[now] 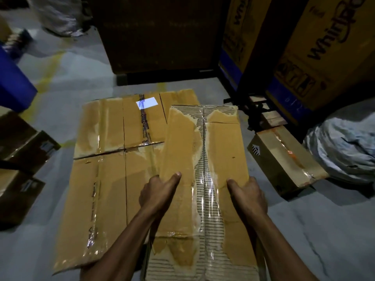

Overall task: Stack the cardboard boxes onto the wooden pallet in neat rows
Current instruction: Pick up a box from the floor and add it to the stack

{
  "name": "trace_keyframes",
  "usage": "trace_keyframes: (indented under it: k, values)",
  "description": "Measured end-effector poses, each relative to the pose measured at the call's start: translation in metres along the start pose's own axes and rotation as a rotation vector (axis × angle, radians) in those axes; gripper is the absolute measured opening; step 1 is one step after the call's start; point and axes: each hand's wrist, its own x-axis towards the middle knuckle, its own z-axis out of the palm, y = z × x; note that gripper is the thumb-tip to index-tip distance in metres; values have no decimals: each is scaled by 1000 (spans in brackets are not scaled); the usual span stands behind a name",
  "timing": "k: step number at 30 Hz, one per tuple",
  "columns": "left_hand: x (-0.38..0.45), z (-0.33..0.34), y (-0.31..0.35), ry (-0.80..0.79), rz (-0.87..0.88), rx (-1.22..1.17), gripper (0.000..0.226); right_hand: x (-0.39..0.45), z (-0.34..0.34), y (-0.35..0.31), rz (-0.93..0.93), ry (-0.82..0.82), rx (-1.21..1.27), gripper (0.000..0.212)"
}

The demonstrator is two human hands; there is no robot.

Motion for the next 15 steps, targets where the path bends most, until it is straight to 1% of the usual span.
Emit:
trace_keyframes:
  k: [2,6,9,12,15]
  values:
    - [9,18,5,19,-56,-11,105,29,1,3,-30,-38,-18,58]
    - [18,57,20,87,-173,-6,103,83,0,8,-76,-120,-65,59]
    - [25,84,28,93,-254,-19,102,121,2,14,-94,-178,-93,63]
    - [36,107,38,94,-299,-46,101,159,5,21,-92,-251,-125,66]
    - [47,125,46,117,-324,-84,98,188,6,20,-117,-300,-108,66]
